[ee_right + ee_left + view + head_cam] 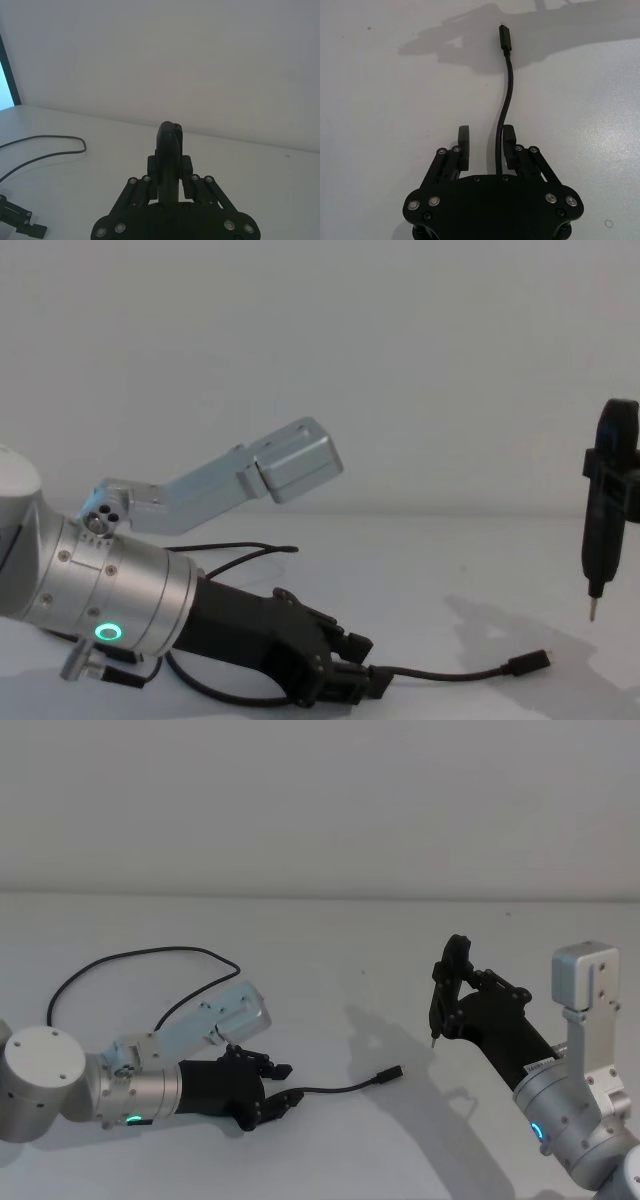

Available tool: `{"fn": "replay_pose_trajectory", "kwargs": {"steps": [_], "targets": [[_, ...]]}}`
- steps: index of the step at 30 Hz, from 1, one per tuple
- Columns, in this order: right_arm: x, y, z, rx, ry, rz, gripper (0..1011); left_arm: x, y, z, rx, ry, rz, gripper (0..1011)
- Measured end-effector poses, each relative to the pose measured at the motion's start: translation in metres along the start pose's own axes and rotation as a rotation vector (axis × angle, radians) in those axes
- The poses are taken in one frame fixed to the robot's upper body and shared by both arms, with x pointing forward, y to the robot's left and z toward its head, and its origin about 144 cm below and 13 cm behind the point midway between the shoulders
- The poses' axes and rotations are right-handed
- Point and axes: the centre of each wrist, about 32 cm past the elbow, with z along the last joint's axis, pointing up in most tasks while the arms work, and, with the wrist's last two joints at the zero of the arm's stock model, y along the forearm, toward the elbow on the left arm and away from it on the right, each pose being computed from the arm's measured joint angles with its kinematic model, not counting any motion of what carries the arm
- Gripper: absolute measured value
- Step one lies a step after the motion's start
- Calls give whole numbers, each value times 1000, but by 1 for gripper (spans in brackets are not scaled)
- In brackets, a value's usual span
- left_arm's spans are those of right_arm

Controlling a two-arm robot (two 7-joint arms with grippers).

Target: Pick up the data cable with the one hand.

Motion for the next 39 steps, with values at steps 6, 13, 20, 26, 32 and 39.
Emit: {"fn": "replay_pose_trajectory", "kwargs": {"steps": [6, 13, 20, 26, 32, 39], "targets": [[0, 0, 0, 0, 0, 0, 275, 0, 0, 0, 0, 0, 0, 339], [0, 0, 0, 0, 0, 0, 274, 0, 0, 0, 1, 0, 0, 257], [0, 0, 0, 0, 0, 0, 275, 0, 0, 0, 2, 0, 1, 89], [0, 0, 0, 0, 0, 0, 274, 0, 0, 0, 2, 0, 0, 45], [0, 0, 0, 0, 0, 0, 274, 0, 0, 0, 1, 0, 0, 45], [0, 0, 0, 2, 0, -1, 274, 0, 0, 0, 1, -2, 0, 45]]}}
